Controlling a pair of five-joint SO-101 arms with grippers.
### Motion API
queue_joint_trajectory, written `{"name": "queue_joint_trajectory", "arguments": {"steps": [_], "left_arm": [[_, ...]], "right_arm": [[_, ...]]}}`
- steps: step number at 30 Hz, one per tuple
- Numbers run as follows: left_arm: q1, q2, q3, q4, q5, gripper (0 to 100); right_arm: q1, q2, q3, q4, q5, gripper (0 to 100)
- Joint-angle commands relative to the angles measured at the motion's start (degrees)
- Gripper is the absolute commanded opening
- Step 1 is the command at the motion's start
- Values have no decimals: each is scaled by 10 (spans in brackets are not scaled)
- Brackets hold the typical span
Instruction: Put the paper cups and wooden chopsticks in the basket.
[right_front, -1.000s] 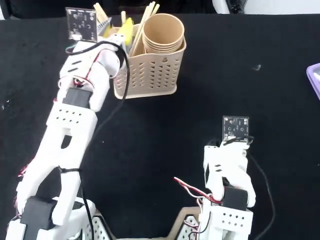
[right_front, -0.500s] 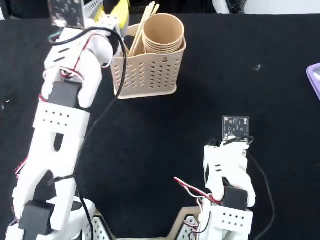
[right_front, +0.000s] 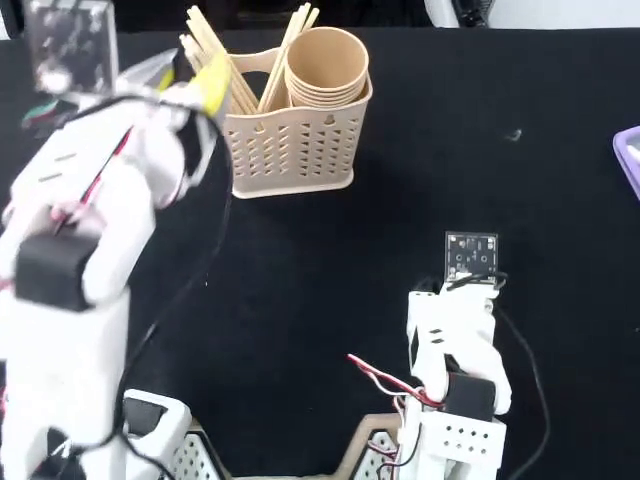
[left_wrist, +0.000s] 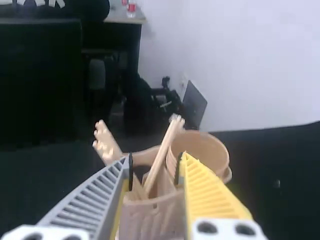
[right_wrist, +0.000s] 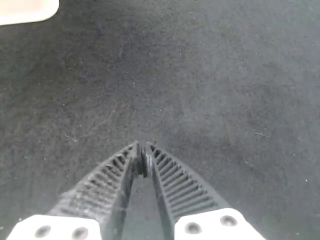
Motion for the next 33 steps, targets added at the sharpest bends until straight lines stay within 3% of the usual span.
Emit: {"name": "queue_joint_trajectory", "arguments": {"steps": [1,6,11,19,22,25,31,33], "left_arm": [[5,-69,1,76,0,30],[5,-195,104,189,0,34],[-14,-362,305,216,-1,30],[-101,-646,698,119,-28,31],[-118,-642,803,78,-111,30],[-124,-628,876,22,-145,30],[-75,-628,985,-9,-11,30],[-69,-629,993,-10,-1,30]], "right_arm": [[-4,-6,-3,-4,4,15],[-4,-6,-3,-4,4,15],[-4,-6,-3,-4,4,15],[-7,-6,-3,-2,4,15],[-8,-6,-3,-3,4,15],[-8,-6,-3,-3,4,15],[-8,-6,-2,-3,4,15],[-8,-6,3,-4,4,15]]}}
